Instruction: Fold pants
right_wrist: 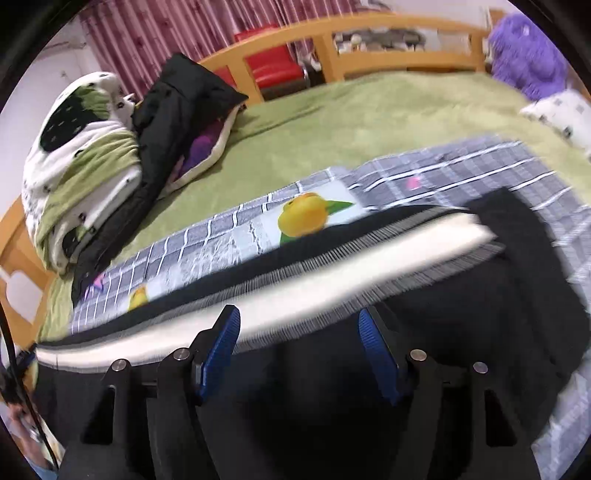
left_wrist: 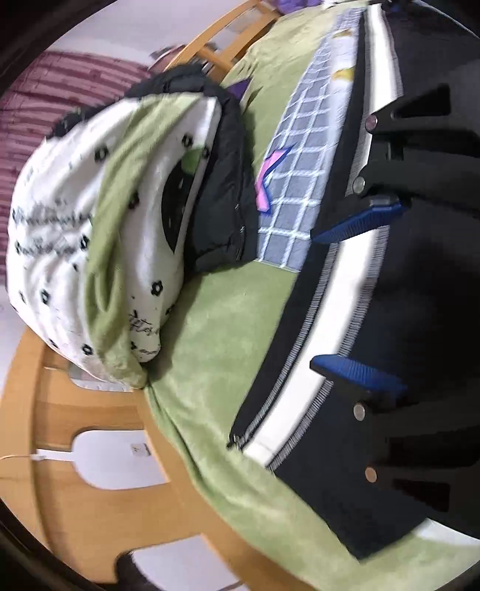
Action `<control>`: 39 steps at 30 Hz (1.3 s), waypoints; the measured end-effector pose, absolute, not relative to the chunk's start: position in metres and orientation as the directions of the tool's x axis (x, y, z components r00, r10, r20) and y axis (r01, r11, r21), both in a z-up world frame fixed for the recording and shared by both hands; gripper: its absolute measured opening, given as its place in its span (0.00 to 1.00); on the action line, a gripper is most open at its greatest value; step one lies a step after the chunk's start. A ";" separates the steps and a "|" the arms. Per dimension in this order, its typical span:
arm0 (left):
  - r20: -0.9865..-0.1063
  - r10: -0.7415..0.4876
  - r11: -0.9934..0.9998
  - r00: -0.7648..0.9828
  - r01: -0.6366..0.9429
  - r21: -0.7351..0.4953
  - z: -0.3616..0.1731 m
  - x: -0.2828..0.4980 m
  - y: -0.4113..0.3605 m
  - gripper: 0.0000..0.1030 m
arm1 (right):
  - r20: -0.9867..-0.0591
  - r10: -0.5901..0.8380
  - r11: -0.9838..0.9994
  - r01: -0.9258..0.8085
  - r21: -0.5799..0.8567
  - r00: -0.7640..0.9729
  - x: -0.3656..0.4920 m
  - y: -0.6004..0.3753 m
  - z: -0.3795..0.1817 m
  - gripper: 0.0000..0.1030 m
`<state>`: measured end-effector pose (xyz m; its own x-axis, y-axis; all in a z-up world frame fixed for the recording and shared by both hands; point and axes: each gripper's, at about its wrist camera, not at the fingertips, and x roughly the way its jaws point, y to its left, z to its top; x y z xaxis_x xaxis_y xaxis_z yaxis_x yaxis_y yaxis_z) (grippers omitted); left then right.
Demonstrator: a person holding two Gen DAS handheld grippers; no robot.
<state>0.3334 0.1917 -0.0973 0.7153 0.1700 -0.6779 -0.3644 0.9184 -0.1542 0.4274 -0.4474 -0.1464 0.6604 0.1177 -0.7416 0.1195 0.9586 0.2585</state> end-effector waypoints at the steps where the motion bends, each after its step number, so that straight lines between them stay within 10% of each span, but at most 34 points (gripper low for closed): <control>1: -0.680 0.165 0.923 0.715 -0.356 -0.150 -0.094 0.321 0.190 0.59 | -0.741 0.119 0.962 0.108 0.251 0.661 0.413 -0.446 -0.141 0.64; 14: -0.789 -0.026 0.836 0.614 -0.420 -0.354 -0.166 0.169 0.209 0.61 | -0.774 0.174 0.925 0.170 0.341 0.609 0.237 -0.484 -0.183 0.64; 32: -0.721 -0.027 0.761 0.692 -0.454 -0.464 -0.190 0.245 0.250 0.58 | -0.714 0.219 0.824 0.266 0.500 0.665 0.343 -0.493 -0.207 0.64; 34: -0.732 -0.006 0.746 0.681 -0.484 -0.457 -0.191 0.255 0.251 0.42 | -0.700 0.218 0.811 0.273 0.517 0.680 0.352 -0.494 -0.208 0.51; 35: -0.745 0.008 0.742 0.667 -0.504 -0.443 -0.192 0.259 0.251 0.25 | -0.708 0.190 0.818 0.289 0.497 0.680 0.355 -0.493 -0.208 0.28; 39: -0.757 0.061 0.796 0.650 -0.490 -0.357 -0.171 0.266 0.237 0.10 | -0.722 0.185 0.812 0.310 0.495 0.667 0.353 -0.500 -0.201 0.18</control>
<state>0.2660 0.2366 -0.1710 0.6504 0.0610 -0.7571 -0.4896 0.7957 -0.3565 0.3532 -0.5002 -0.2006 0.6669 0.1851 -0.7218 0.3103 0.8117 0.4948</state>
